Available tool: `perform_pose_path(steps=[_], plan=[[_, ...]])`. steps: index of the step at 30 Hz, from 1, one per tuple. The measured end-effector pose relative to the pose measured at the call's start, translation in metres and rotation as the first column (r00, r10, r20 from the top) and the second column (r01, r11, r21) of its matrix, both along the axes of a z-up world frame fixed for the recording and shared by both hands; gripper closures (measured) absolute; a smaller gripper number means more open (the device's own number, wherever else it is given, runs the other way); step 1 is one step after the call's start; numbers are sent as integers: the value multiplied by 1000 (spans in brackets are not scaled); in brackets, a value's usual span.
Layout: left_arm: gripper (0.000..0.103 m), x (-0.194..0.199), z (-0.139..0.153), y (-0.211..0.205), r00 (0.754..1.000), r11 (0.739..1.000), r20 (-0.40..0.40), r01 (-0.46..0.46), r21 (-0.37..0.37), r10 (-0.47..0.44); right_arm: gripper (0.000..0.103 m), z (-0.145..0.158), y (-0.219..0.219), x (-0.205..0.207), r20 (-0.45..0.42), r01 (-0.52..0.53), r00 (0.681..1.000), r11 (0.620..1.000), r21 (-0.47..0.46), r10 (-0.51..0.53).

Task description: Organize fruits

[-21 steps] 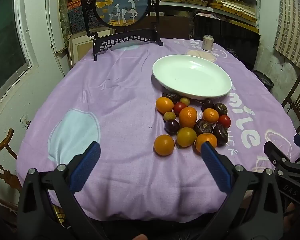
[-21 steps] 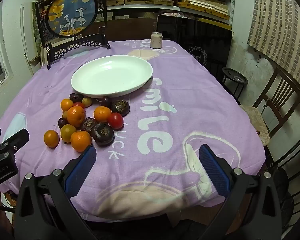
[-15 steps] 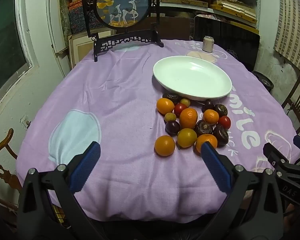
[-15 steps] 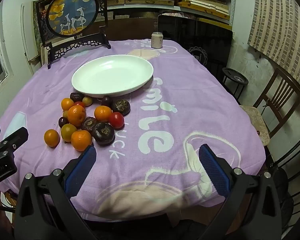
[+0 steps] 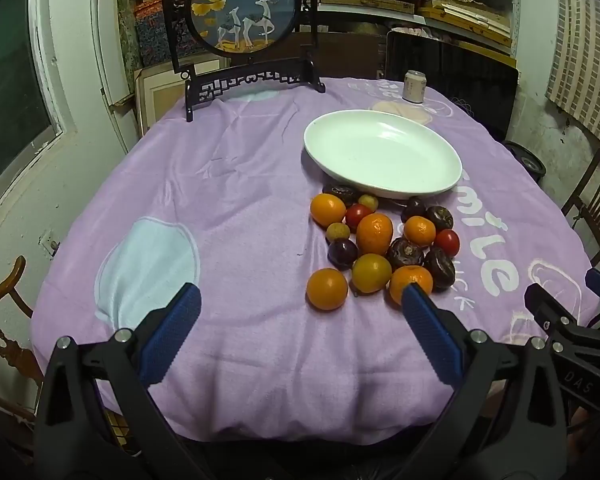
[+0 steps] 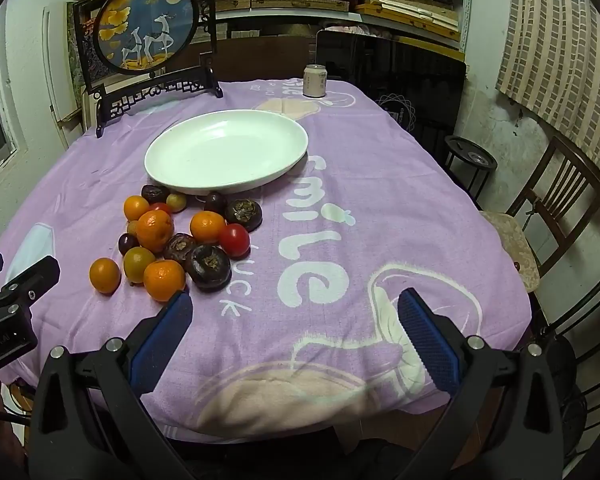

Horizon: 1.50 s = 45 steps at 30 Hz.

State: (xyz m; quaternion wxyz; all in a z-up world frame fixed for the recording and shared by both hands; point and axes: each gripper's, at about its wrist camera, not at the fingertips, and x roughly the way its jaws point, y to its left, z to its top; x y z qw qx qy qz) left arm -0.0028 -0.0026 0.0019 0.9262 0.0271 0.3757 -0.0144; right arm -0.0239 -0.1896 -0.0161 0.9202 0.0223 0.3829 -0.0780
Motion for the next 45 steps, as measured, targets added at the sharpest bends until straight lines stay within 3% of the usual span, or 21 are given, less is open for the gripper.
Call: perform_pose_path(steps=[45], plan=[[2, -1, -2, 0, 1000, 1000, -7, 4, -8, -4, 1, 1, -1, 0, -2, 1, 1000, 1000, -1, -1]])
